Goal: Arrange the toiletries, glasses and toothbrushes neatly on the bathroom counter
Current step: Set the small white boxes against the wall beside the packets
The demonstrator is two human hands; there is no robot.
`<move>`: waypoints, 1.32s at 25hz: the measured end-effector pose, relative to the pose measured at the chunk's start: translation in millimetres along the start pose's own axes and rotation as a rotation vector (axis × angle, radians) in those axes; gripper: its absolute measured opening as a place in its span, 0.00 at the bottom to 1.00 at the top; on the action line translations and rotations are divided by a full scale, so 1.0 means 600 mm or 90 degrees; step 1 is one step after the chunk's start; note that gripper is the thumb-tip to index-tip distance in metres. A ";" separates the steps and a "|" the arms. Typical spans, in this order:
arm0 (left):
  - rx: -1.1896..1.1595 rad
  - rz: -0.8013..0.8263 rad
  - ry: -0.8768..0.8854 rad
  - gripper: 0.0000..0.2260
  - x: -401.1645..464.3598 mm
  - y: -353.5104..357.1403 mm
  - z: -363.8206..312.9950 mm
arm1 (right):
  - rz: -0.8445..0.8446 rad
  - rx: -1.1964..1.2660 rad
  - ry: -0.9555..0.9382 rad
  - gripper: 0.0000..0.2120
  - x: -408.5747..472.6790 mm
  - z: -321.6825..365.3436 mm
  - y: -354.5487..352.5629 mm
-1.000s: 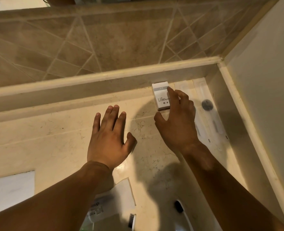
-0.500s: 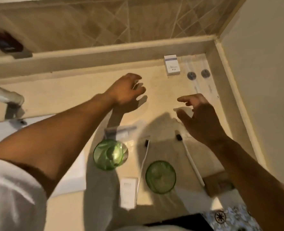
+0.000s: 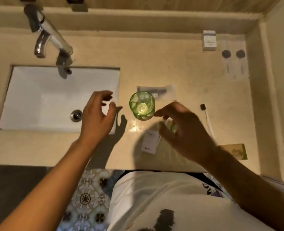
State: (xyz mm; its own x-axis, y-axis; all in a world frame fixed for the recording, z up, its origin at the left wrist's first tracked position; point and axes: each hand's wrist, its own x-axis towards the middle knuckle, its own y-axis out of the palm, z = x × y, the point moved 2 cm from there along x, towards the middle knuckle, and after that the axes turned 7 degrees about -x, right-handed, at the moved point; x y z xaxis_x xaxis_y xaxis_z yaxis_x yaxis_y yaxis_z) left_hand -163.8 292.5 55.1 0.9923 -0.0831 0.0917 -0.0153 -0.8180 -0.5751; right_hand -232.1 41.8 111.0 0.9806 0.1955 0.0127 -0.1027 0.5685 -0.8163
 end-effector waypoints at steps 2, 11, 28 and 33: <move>0.047 0.041 -0.065 0.17 -0.082 0.006 0.049 | 0.114 -0.043 -0.035 0.12 -0.031 0.022 0.056; 0.296 0.312 0.000 0.32 -0.202 0.110 0.126 | 0.291 -0.393 0.026 0.25 -0.054 -0.010 0.205; 0.152 0.105 0.070 0.16 0.094 0.107 0.044 | -0.125 -0.167 -0.023 0.27 0.062 -0.100 -0.023; 0.190 0.171 0.169 0.16 0.290 0.168 -0.029 | -0.036 -0.161 0.193 0.32 0.144 -0.254 -0.078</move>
State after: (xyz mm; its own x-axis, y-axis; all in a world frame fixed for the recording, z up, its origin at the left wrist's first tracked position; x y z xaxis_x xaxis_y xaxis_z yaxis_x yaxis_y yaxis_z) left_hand 5.3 185.9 27.4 0.8916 -0.4436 0.0905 -0.1924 -0.5522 -0.8112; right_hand -117.1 -89.9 62.1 0.9921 -0.0971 -0.0794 -0.0407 0.3494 -0.9361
